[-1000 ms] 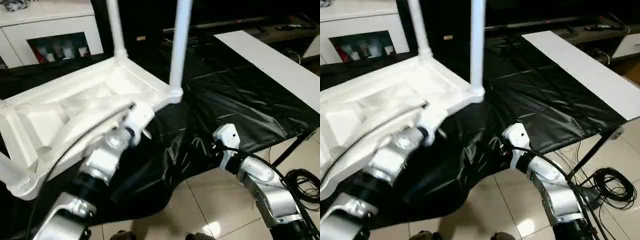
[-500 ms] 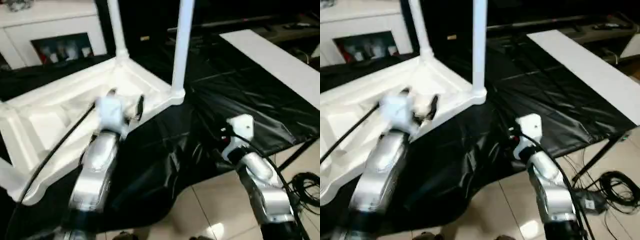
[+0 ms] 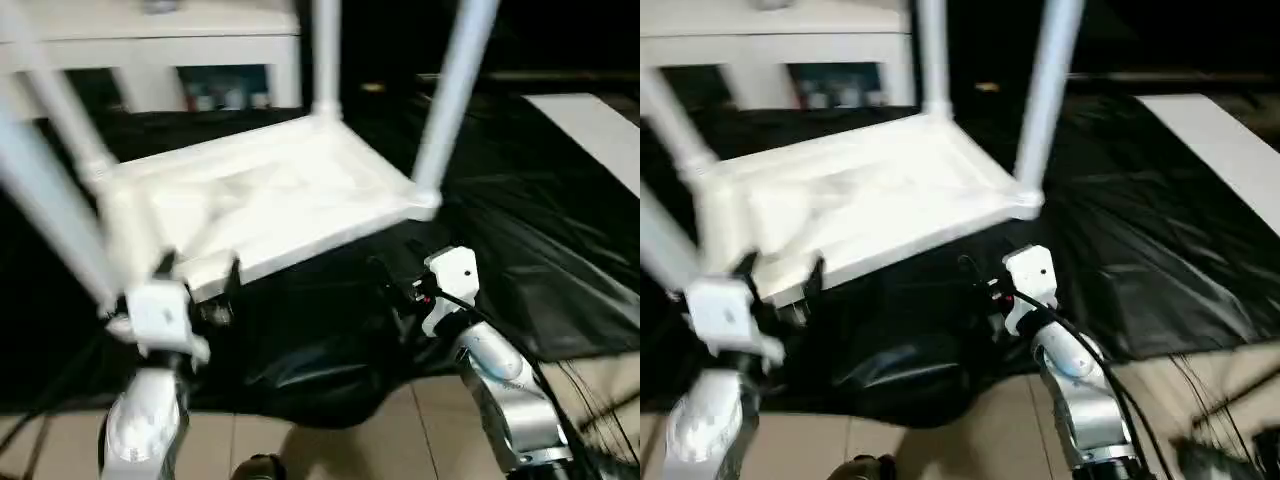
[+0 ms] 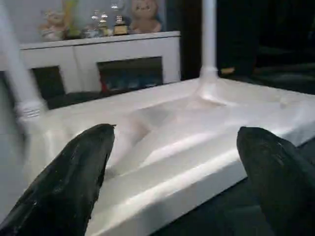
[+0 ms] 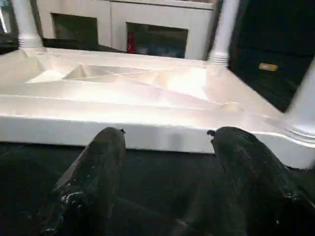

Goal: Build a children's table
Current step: Rotate table base

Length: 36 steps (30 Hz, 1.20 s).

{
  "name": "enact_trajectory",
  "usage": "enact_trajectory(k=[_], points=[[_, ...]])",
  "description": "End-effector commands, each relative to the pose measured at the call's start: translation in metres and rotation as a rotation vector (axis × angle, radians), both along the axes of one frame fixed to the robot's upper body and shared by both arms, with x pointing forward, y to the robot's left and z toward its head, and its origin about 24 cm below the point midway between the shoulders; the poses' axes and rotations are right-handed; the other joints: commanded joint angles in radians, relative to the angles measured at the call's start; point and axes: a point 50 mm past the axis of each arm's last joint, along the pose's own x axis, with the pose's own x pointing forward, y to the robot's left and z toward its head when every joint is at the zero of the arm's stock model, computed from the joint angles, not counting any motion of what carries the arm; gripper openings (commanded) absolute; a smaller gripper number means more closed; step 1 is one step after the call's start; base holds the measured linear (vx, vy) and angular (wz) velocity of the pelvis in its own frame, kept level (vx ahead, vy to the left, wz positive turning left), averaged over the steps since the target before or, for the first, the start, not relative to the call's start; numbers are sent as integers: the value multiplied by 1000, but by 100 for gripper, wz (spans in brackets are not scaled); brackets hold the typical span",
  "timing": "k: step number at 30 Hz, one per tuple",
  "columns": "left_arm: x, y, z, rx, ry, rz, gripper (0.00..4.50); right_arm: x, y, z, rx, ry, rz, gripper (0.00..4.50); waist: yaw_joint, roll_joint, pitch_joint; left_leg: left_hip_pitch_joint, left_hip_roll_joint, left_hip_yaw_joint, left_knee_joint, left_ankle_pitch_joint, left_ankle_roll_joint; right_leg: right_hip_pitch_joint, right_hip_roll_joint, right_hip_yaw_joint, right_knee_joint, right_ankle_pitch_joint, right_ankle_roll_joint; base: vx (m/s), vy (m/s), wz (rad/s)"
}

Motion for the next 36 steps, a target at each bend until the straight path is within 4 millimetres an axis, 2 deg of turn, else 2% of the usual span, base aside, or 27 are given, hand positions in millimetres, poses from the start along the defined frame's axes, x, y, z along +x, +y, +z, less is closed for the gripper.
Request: enact_trajectory(k=[1,2,3,4,5,6,7,8,9,11,12,13,14,15,16,17,18,19,20,21,23,24,26,28,30,33,36], points=[[-3,0,3,-4,-9,6,450,5,1,4,16,-1,-20,317,18,-37,-42,56,-4,8,-8,-532,-120,-29,-119,56,-142,-699,-188,-120,-36,84],[-4,0,2,-7,-7,7,450,5,1,4,22,2,-27,317,3,-61,-17,159,-31,-3,205,-346,-75,-124,-215,45,-271,-856,-201,-120,-36,84],[-6,0,1,-19,-6,17,450,4,0,2,35,11,-43,317,-39,-50,9,52,3,-49,248,-174,-57,-6,-254,17,-232,-917,-175,-34,56,39],[-10,2,0,-53,3,27,450,4,-1,0,48,13,-62,317,-51,-17,24,104,33,-74,225,-362,-86,30,-235,-67,-220,-870,-113,94,176,23],[-10,2,0,-53,3,27,450,4,-1,0,48,13,-62,317,-63,34,-21,78,24,-83,51,-518,-108,118,-94,-90,-88,-566,-75,94,176,23],[-15,7,-4,-82,23,48,450,4,-3,-6,127,59,-89,317,-89,43,2,109,64,-102,-20,-757,-121,31,-9,-37,-38,-406,-43,4,132,51],[-17,12,-7,-84,37,64,450,4,-3,-9,166,94,-96,317,-82,42,-26,123,95,-129,-47,-851,-143,33,-9,30,-9,-117,-65,-48,48,37],[-17,16,-8,-93,49,68,450,4,-3,-9,179,102,-88,317,-85,35,-21,123,87,-123,-44,-800,-148,17,-4,47,-20,-29,-83,-48,48,37],[-15,19,-10,-92,61,60,450,4,-3,-9,177,101,-83,317,-82,41,-12,121,72,-105,-49,-772,-170,11,-1,69,-29,-5,-84,0,0,0],[-13,23,-10,-91,72,47,450,4,-2,-9,172,93,-79,317,-81,5,-8,104,53,-72,-36,-733,-149,14,-24,104,-69,-185,-68,0,0,0],[-6,21,-9,-89,78,6,450,5,-3,-9,157,86,-90,317,-78,14,-14,107,49,-64,-31,-717,-142,15,-31,111,-74,-242,-69,0,0,0],[-6,21,-9,-89,78,6,450,5,-3,-9,157,86,-90,317,-74,-1,-20,111,45,-54,-28,-666,-118,11,-40,124,-88,-334,-69,1,-60,6],[15,20,-4,-99,96,-35,450,10,-4,-3,150,68,-96,317,-72,-11,-31,111,44,-47,-24,-593,-98,15,-41,133,-92,-319,-72,1,-60,6],[17,20,-4,-101,94,-35,450,10,-4,-2,149,66,-95,317,-59,-10,-42,131,39,-28,-24,-489,-76,-2,-34,141,-93,-267,-86,-13,-87,15],[30,22,1,-122,73,-17,450,13,-4,1,143,53,-88,317,-59,-23,-46,130,41,-19,-24,-426,-54,0,-30,146,-92,-216,-97,-12,-95,16],[41,29,4,-145,50,42,450,16,-5,1,140,52,-84,317,-44,-38,-54,122,37,8,-31,-270,22,8,-24,156,-89,-92,-124,-12,-95,16],[45,31,6,-151,35,54,450,17,-6,2,133,53,-87,317,-41,-37,-56,125,39,17,-33,-287,36,4,-24,159,-93,-102,-137,0,-102,12],[51,34,11,-156,14,68,450,19,-8,3,122,55,-90,317,-42,-50,-60,108,41,26,-36,-273,58,10,-25,163,-92,-101,-151,9,-102,5],[60,38,13,-163,9,104,450,22,-10,4,124,51,-65,317,-35,-45,-60,100,43,32,-38,-232,74,10,-24,161,-90,-82,-155,9,-102,5],[64,41,14,-173,10,118,450,23,-9,4,122,49,-51,317,-34,-43,-70,105,45,35,-33,-213,78,9,-23,160,-86,-58,-165,23,-90,0],[67,44,15,-175,12,136,450,24,-10,4,103,51,-49,317,-32,-41,-76,87,51,37,-30,-128,91,17,-18,156,-71,59,-183,13,-65,-4],[70,46,16,-179,18,149,450,25,-11,4,93,56,-52,317,-31,-37,-80,89,51,41,-25,-93,92,10,-10,152,-67,110,-191,0,0,0],[74,48,19,-186,24,154,450,27,-10,5,97,61,-41,317,-30,-36,-86,84,51,43,-17,-25,107,13,-6,150,-53,213,-226,0,0,0],[81,48,24,-227,13,110,450,27,-8,6,102,71,2,317,-28,-37,-86,87,50,46,-16,-33,111,9,-2,149,-55,202,-237,0,0,0],[88,43,32,-288,-23,6,450,27,-5,4,88,73,34,317,-22,-45,-87,86,57,50,-19,-55,105,9,-3,149,-56,152,-250,0,0,0],[90,35,43,-322,-70,-134,450,30,-5,1,71,82,17,317,-14,-41,-82,94,65,60,-28,-125,72,-3,-2,152,-63,51,-255,0,0,0],[80,18,51,-312,-65,-436,450,42,-10,-12,34,168,-99,317,-7,-43,-81,103,68,70,-34,-167,29,-12,0,153,-66,-11,-254,0,0,0]])
